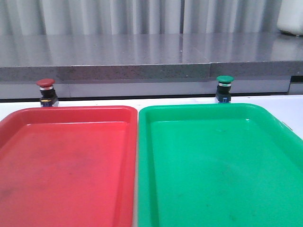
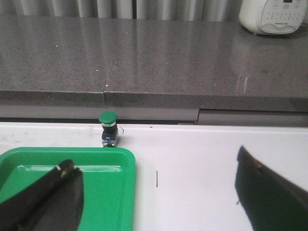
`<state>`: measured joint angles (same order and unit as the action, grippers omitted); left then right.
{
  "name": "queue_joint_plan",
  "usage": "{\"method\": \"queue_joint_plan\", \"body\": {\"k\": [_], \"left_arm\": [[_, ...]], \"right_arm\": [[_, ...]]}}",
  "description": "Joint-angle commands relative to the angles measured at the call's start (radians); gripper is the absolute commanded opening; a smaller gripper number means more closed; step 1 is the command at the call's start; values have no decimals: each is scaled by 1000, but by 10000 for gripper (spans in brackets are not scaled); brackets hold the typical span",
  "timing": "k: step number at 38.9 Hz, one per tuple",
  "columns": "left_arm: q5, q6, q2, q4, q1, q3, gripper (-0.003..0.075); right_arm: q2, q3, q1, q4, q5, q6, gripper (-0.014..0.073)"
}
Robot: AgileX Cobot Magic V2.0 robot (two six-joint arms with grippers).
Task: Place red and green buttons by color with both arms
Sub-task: 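Reach the left gripper to the red-capped button and grasp it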
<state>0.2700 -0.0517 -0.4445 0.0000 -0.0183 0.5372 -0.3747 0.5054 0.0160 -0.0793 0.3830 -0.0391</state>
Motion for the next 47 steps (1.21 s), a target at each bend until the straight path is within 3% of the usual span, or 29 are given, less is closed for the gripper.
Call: {"method": "queue_joint_plan", "body": {"k": [1, 11, 21, 28, 40, 47], "left_arm": [[-81, -10, -13, 0, -2, 32, 638], [-188, -10, -129, -18, -2, 39, 574], [-158, -10, -501, -18, -2, 192, 566], [-97, 8, -756, -16, 52, 365, 566], [278, 19, -1210, -16, 155, 824, 566], [383, 19, -1418, -16, 165, 1043, 566]], "right_arm": [[-14, 37, -2, -4, -75, -5, 665], [-14, 37, -2, -4, -75, -5, 665], [-14, 37, -2, -4, -75, -5, 665], [-14, 37, -2, -4, -75, -5, 665], [-14, 37, -2, -4, -75, -5, 665], [-14, 37, -2, -4, -75, -5, 665]]}}
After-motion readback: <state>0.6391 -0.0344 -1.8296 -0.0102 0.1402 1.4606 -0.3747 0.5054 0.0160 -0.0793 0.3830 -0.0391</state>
